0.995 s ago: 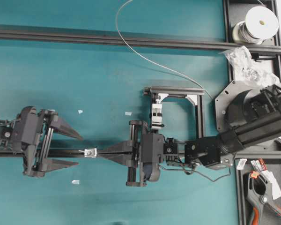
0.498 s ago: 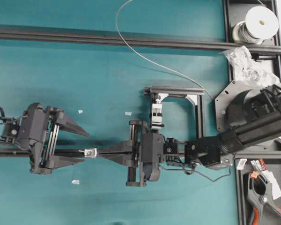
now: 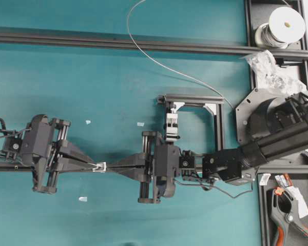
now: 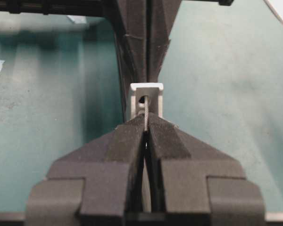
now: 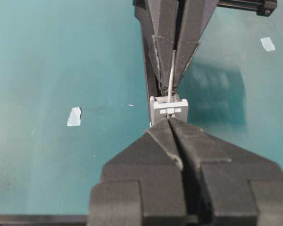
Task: Insert the wire through the hole in the metal fitting.
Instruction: 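Open the right gripper and pull the wire through with the left gripper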
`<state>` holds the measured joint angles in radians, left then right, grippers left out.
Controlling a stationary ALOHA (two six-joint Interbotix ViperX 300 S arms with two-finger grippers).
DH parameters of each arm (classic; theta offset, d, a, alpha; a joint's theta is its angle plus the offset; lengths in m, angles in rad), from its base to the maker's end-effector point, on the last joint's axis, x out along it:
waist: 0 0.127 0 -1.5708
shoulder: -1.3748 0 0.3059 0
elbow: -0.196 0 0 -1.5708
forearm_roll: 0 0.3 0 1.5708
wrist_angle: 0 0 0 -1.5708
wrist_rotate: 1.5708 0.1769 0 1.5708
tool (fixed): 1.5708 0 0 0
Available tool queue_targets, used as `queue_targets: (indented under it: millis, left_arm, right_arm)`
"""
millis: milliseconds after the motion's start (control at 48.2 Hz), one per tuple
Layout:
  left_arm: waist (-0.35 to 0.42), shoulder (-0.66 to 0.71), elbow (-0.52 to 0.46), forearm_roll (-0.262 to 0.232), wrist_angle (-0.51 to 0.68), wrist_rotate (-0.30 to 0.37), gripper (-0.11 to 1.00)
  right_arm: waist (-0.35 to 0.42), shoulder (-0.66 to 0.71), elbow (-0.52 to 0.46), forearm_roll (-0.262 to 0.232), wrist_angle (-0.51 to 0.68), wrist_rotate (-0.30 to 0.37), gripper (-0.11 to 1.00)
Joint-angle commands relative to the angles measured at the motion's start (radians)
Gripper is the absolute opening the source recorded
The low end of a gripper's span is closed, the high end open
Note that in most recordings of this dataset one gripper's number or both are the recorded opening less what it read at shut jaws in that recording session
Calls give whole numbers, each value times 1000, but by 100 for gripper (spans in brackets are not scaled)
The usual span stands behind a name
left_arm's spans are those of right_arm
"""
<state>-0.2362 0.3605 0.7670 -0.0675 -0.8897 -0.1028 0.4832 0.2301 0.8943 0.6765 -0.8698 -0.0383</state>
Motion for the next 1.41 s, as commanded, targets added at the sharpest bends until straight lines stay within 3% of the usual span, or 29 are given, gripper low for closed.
queue_targets:
  millis: [0, 560, 684, 954, 1389]
  left_arm:
    - [-3, -34, -9, 2, 6, -2, -11]
    - [-6, -32, -14, 2, 31, -15, -11]
    - [-8, -34, -14, 2, 31, -15, -11]
    - [-15, -34, -9, 2, 32, -15, -11]
    - [-26, -127, 94, -3, 71, -17, -11]
  right_arm:
    - [0, -12, -6, -5, -5, 5, 0]
    - [0, -14, -20, -2, 21, 15, 0]
    - [0, -14, -28, -3, 20, 9, 20]
    - [0, -18, -37, -3, 12, 8, 93]
    - [0, -58, -14, -5, 12, 8, 95]
